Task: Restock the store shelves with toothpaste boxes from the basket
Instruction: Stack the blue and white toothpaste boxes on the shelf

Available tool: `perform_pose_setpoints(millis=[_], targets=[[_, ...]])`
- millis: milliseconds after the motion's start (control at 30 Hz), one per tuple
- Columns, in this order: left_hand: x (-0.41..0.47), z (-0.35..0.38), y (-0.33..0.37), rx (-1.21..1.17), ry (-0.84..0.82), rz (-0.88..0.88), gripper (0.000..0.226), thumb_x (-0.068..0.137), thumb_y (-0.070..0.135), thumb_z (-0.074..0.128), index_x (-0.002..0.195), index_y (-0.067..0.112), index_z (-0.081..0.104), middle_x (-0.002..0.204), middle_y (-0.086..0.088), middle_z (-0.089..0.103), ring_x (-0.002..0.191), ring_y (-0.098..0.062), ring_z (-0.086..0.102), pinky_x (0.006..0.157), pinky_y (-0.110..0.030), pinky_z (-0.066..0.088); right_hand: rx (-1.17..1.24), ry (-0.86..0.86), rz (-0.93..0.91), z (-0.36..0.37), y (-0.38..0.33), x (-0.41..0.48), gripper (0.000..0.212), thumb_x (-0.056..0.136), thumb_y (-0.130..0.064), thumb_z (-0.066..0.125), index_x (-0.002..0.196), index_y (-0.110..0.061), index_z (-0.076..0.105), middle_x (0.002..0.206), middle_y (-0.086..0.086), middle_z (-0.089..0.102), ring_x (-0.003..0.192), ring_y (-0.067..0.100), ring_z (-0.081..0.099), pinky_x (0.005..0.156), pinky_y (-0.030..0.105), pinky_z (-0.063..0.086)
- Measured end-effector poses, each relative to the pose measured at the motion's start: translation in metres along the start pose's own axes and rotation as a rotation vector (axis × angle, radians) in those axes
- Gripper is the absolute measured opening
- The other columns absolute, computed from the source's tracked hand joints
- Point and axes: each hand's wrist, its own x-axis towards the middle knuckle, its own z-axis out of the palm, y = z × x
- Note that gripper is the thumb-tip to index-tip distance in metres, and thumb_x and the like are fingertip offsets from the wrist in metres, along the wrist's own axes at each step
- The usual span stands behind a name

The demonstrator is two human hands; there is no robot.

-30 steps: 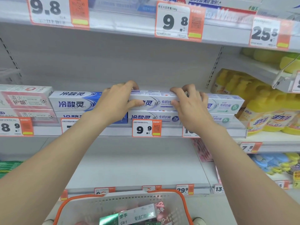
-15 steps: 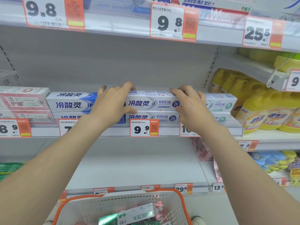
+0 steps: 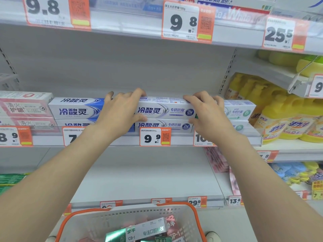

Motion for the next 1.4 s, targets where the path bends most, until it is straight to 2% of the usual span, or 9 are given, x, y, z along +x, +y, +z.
perform_pose_setpoints(millis=[300,433,533,667,733,800,967,1267,1400], targets=[[-0.012,0.007,0.021,0.064,0.168,0.142,0.074,0.09,0.054,0.07,0.149,0.018,0.043,0.146,-0.006,0.05,0.132,-0.034,0.046,0.118,-0.058,0.029,0.107,0.081,0.046,-0.019,-0.002,-0.01,0.073,0.078,-0.016,0.064,0.148,-0.023,0.048,0.15,0.007,0.041,0.138,0.027,0.041,0.119,0.046,0.02],[-0.013,0.015,0.065,0.021,0.242,0.326,0.05,0.095,0.039,0.068,0.139,0.019,0.053,0.139,-0.003,0.054,0.131,-0.03,0.049,0.12,-0.055,0.029,0.191,0.363,0.417,-0.025,0.03,-0.025,0.063,0.077,-0.01,0.05,0.139,-0.017,0.058,0.141,0.014,0.049,0.129,0.036,0.048,0.109,0.05,0.034],[0.001,0.024,0.103,0.009,0.231,0.388,0.052,0.093,0.039,0.071,0.139,0.021,0.054,0.141,0.0,0.055,0.131,-0.027,0.05,0.119,-0.05,0.03,0.239,0.371,0.678,-0.024,0.052,-0.042,0.078,0.077,0.002,0.058,0.151,-0.017,0.044,0.146,0.019,0.04,0.129,0.041,0.044,0.107,0.052,0.04],[0.029,0.032,0.144,0.049,0.167,0.353,0.065,0.091,0.051,0.073,0.145,0.026,0.049,0.143,0.002,0.055,0.135,-0.027,0.048,0.115,-0.047,0.032,0.532,0.226,0.821,-0.023,0.072,-0.058,0.095,0.08,0.008,0.06,0.162,-0.016,0.017,0.151,0.018,0.039,0.133,0.037,0.043,0.094,0.025,0.03],[0.039,0.035,0.154,0.115,0.122,0.302,0.069,0.087,0.057,0.075,0.143,0.027,0.048,0.138,0.003,0.058,0.132,-0.027,0.049,0.115,-0.048,0.031,0.577,0.207,0.833,-0.021,0.081,-0.062,0.09,0.083,0.006,0.059,0.162,-0.013,0.019,0.146,0.013,0.052,0.13,0.033,0.048,0.083,0.018,0.025],[0.044,0.038,0.158,0.161,0.102,0.274,0.064,0.085,0.057,0.077,0.135,0.028,0.05,0.13,0.004,0.062,0.126,-0.028,0.051,0.114,-0.048,0.032,0.632,0.197,0.83,-0.02,0.088,-0.063,0.081,0.084,0.006,0.058,0.156,-0.017,0.031,0.133,0.006,0.064,0.115,0.024,0.055,0.074,0.02,0.033],[0.045,0.05,0.158,0.183,0.11,0.242,0.059,0.085,0.039,0.082,0.135,0.026,0.051,0.126,0.001,0.062,0.12,-0.03,0.053,0.106,-0.043,0.035,0.595,0.215,0.793,-0.009,0.106,-0.068,0.059,0.077,-0.006,0.059,0.134,-0.023,0.056,0.114,-0.007,0.074,0.11,0.022,0.069,0.093,0.047,0.058],[0.045,0.059,0.156,0.149,0.155,0.209,0.06,0.083,0.024,0.086,0.134,0.024,0.053,0.125,0.0,0.065,0.117,-0.031,0.055,0.098,-0.041,0.038,0.511,0.259,0.719,0.02,0.136,-0.07,0.045,0.071,-0.042,0.053,0.114,-0.035,0.064,0.104,-0.014,0.078,0.1,0.02,0.073,0.094,0.051,0.057],[0.045,0.061,0.154,0.106,0.156,0.201,0.061,0.083,0.022,0.086,0.134,0.02,0.054,0.123,-0.002,0.066,0.118,-0.032,0.055,0.098,-0.041,0.038,0.485,0.265,0.705,0.016,0.132,-0.072,0.04,0.074,-0.036,0.06,0.113,-0.03,0.068,0.1,-0.01,0.079,0.098,0.025,0.073,0.091,0.052,0.058]])
